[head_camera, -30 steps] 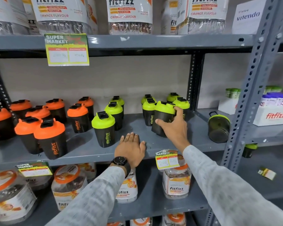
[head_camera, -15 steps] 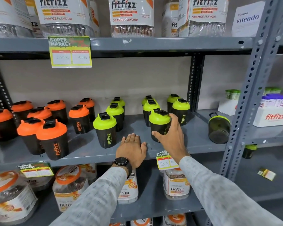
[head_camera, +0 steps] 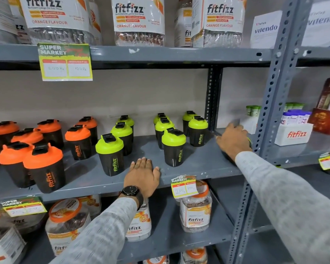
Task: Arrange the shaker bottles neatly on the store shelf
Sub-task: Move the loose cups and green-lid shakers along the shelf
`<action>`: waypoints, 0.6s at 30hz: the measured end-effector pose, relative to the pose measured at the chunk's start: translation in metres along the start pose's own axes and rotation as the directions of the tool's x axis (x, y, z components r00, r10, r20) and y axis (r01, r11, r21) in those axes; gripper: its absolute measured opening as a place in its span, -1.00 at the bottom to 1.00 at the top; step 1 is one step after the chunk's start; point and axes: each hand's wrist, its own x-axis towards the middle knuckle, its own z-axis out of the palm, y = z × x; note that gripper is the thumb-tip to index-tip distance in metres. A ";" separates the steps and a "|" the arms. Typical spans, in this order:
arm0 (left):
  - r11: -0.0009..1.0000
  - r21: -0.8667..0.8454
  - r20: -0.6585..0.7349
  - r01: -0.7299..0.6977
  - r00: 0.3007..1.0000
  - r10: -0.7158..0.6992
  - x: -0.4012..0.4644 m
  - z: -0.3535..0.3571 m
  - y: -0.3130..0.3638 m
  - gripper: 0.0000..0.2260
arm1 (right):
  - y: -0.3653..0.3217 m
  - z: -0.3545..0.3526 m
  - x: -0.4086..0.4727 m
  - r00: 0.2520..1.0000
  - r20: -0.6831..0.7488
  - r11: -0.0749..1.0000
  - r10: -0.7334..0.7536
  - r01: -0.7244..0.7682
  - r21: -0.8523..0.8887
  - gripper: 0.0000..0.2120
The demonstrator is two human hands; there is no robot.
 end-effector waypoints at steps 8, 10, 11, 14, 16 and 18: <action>1.000 0.008 0.006 -0.001 1.000 0.001 -0.001 -0.003 0.002 -0.42 | 0.009 -0.006 0.011 0.981 0.164 0.984 0.105 -0.079 -0.159 -0.57; 1.000 0.011 0.010 -0.001 1.000 0.001 -0.002 -0.004 0.003 -0.42 | 0.006 -0.002 0.009 0.987 0.151 0.987 0.051 -0.027 -0.158 -0.64; 1.000 0.011 0.011 -0.001 1.000 0.000 -0.002 -0.005 0.003 -0.42 | 0.006 0.000 0.009 0.990 0.139 0.988 0.022 0.000 -0.157 -0.66; 1.000 0.009 0.018 0.000 1.000 0.000 -0.002 -0.005 0.003 -0.42 | 0.007 0.007 0.011 0.997 0.081 0.998 0.014 -0.009 -0.065 -0.62; 1.000 0.008 0.023 0.001 1.000 -0.001 -0.002 -0.005 0.003 -0.42 | 0.011 0.010 0.015 0.991 0.086 0.993 0.103 -0.108 0.049 -0.38; 1.000 0.007 0.021 0.003 1.000 -0.003 -0.001 -0.004 0.003 -0.42 | 0.017 0.012 0.019 0.959 0.165 0.958 0.230 -0.253 0.136 -0.14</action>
